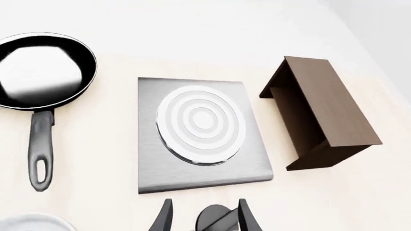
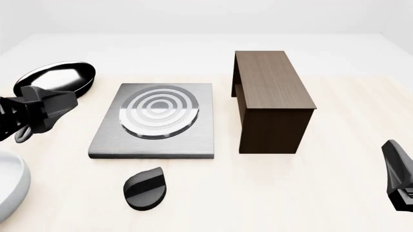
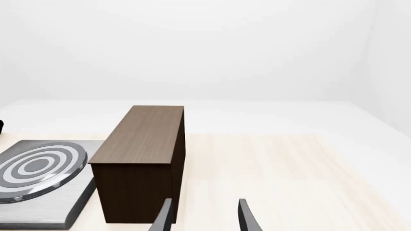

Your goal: Turn on the stove.

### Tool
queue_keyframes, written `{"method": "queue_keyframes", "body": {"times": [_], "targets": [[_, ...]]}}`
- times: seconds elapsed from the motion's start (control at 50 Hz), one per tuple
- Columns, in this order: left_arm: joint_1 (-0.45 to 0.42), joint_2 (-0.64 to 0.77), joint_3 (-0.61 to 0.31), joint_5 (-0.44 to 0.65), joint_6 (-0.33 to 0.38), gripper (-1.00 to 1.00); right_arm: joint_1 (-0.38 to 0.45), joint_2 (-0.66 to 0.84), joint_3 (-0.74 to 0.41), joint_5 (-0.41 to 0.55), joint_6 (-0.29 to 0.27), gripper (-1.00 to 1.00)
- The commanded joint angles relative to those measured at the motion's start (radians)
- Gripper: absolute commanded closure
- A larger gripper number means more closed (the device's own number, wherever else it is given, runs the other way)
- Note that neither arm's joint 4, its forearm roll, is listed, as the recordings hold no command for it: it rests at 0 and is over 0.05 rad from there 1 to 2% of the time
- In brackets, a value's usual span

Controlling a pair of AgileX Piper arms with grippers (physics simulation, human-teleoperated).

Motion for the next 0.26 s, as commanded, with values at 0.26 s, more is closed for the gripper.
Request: {"method": "queue_keyframes", "body": {"times": [0.26], "targets": [[0.317, 0.0, -0.049, 0.007, 0.3, -1.0, 0.0, 0.0, 0.0, 0.0, 0.0, -1.0]]}}
